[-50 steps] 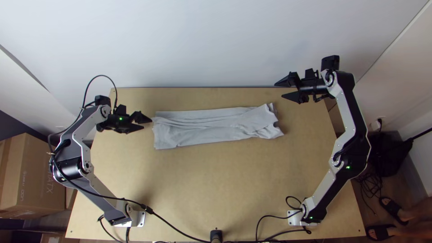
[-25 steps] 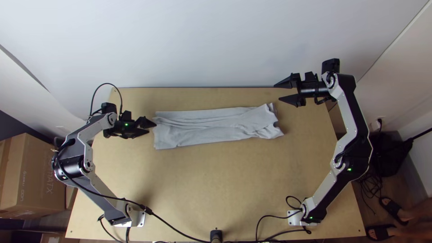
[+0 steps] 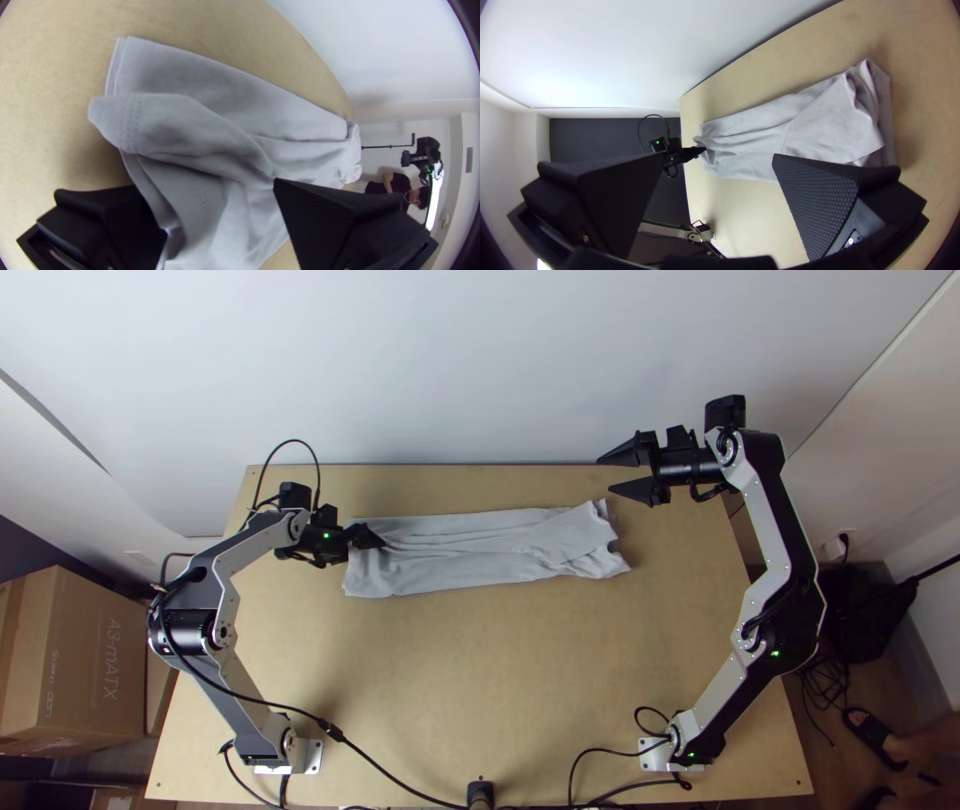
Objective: Fold the t-shirt
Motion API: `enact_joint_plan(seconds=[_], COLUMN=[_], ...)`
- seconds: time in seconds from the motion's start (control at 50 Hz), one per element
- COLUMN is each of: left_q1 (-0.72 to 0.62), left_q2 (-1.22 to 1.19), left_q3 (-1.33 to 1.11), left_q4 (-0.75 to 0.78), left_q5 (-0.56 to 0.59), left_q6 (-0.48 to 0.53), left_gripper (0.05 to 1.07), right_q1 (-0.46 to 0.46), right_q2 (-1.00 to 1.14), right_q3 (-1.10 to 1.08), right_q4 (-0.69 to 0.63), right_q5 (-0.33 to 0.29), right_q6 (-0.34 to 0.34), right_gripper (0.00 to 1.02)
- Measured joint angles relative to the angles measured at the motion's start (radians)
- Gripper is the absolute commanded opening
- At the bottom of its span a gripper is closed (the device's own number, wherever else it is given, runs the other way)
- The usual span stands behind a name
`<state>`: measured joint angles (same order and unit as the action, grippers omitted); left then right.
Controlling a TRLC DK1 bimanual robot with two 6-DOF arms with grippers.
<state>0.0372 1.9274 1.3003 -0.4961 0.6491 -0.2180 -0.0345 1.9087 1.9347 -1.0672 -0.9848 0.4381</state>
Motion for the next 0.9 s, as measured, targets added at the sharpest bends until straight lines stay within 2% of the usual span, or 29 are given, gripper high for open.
enact_joint_plan(seconds=[0.08,0.1,0.28,0.44,0.62,0.82,0.9], left_q1=[-0.013,-0.014,0.030,0.167,0.374,0.562,0.624], left_q2=[0.005,0.006,0.007,-0.013,-0.050,-0.061,-0.061], left_q3=[0.000,-0.001,-0.019,-0.043,-0.043,0.009,0.042], left_q4=[0.013,0.017,0.029,0.016,-0.059,-0.204,-0.229], left_q5=[-0.032,-0.038,-0.048,-0.050,-0.085,-0.133,-0.195], left_q6=[-0.015,-0.018,-0.025,0.015,0.146,0.311,0.374], left_gripper=[0.10,0.07,0.08,0.08,0.08,0.08,0.08], right_q1=[0.008,0.009,0.035,0.046,0.030,0.018,0.016], right_q2=[-0.019,-0.026,-0.115,-0.166,-0.193,-0.221,-0.229], right_q3=[0.000,-0.002,-0.079,-0.160,-0.237,-0.286,-0.286], right_q4=[0.000,0.000,0.001,0.000,0.000,0.000,0.000], right_q5=[0.000,0.000,0.027,0.054,0.091,0.179,0.211], right_q6=[0.000,0.000,-0.002,-0.004,-0.027,-0.049,-0.044], right_gripper=[0.99,0.99,0.99,0.99,0.99,0.99,0.99])
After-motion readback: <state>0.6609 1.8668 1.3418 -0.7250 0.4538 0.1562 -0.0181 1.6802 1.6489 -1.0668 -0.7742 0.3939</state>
